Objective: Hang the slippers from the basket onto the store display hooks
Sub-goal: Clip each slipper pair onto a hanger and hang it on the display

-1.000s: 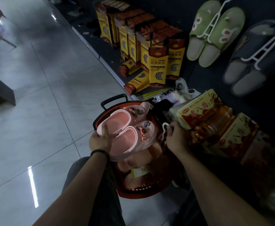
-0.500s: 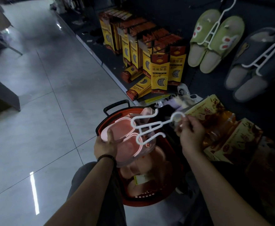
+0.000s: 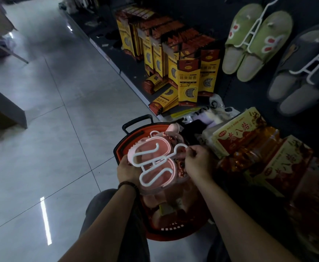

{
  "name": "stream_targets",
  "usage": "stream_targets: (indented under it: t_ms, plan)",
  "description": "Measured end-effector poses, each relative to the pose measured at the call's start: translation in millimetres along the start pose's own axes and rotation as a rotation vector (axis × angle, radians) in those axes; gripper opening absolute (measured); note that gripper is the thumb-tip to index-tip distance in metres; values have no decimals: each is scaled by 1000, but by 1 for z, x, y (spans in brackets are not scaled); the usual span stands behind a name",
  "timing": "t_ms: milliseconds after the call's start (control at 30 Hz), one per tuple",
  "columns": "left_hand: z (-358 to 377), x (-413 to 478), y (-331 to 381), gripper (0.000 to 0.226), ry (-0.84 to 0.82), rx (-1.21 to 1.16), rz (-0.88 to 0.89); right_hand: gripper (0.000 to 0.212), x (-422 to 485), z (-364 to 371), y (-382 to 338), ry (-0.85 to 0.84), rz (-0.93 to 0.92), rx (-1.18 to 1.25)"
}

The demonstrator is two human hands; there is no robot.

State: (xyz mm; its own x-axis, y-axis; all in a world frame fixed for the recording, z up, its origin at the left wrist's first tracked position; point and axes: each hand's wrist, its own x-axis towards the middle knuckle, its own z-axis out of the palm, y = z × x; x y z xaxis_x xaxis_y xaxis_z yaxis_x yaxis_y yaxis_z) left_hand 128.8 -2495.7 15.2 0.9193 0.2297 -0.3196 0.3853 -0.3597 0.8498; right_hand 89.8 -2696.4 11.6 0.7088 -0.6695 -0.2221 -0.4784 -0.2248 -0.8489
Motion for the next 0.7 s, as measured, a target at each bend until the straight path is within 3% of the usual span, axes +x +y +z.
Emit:
stream_targets:
  t_ms: [267, 400, 533, 700]
  plan:
    - [5, -3, 1, 32, -69, -128, 81, 23, 0, 1, -3, 67, 80, -21]
    - [6, -2, 4, 24, 4, -124, 23, 18, 1, -5, -3, 98, 67, -90]
    - [5, 2, 2, 42, 114, -108, -29, 21, 11, -11, -2, 72, 111, -96]
    - [9, 8, -1, 45, 132, 38, 5, 21, 13, -8, 1, 67, 118, -86]
